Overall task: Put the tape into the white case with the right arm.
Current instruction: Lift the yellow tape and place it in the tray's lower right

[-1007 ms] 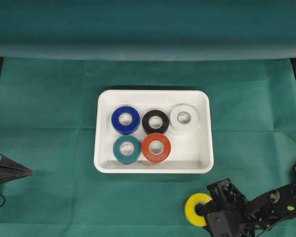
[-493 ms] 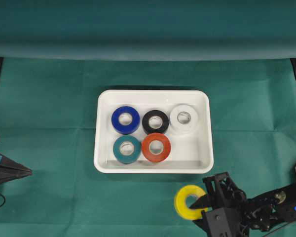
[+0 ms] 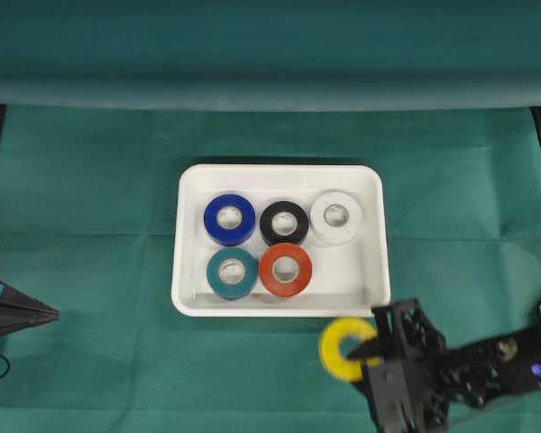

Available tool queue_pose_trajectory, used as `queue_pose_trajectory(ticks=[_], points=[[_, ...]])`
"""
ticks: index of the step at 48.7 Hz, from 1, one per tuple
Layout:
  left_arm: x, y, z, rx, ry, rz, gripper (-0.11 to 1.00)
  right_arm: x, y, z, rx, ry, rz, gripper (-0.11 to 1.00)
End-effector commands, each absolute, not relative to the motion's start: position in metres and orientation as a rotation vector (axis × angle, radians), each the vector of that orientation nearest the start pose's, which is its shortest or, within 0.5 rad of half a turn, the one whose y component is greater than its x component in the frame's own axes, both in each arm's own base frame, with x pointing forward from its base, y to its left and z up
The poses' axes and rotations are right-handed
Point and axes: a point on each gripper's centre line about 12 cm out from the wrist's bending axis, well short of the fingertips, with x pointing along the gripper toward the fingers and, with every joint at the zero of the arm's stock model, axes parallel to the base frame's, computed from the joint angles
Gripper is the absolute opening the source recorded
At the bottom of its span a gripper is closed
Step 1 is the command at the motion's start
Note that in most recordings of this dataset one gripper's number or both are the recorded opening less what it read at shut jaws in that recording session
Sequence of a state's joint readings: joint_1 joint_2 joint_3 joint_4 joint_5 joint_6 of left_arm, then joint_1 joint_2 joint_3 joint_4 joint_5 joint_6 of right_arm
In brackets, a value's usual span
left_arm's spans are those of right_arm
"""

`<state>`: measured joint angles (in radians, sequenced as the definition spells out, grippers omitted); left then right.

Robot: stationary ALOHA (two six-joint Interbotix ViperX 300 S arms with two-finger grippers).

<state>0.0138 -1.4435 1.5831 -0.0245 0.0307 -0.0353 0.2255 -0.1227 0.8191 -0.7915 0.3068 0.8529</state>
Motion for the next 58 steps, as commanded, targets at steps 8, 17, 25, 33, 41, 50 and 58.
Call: queue_pose_trajectory(ticks=[8,17,25,33,41,50,58], points=[[0.125,0.002,0.167,-0.059,0.162,0.019,0.0,0.332,0.002,0.165,-0.102,0.841,-0.144,0.01],[0.125,0.002,0.167,-0.061,0.162,0.02,0.0,0.331,-0.031,0.166,-0.075,0.839,-0.23,0.01],[0.125,0.002,0.167,-0.061,0.161,0.019,0.0,0.332,-0.042,0.166,-0.041,0.807,-0.227,0.01],[0.125,0.002,0.167,-0.061,0.162,0.02,0.0,0.334,-0.043,0.163,-0.007,0.777,-0.198,0.01],[0.125,0.002,0.167,-0.061,0.162,0.02,0.0,0.332,-0.046,0.158,-0.01,0.802,-0.215,0.06],[0.125,0.002,0.167,-0.059,0.162,0.019,0.0,0.33,-0.049,0.156,-0.017,0.826,-0.242,0.56],[0.125,0.002,0.167,-0.059,0.161,0.019,0.0,0.329,-0.049,0.155,-0.016,0.831,-0.242,0.83]])
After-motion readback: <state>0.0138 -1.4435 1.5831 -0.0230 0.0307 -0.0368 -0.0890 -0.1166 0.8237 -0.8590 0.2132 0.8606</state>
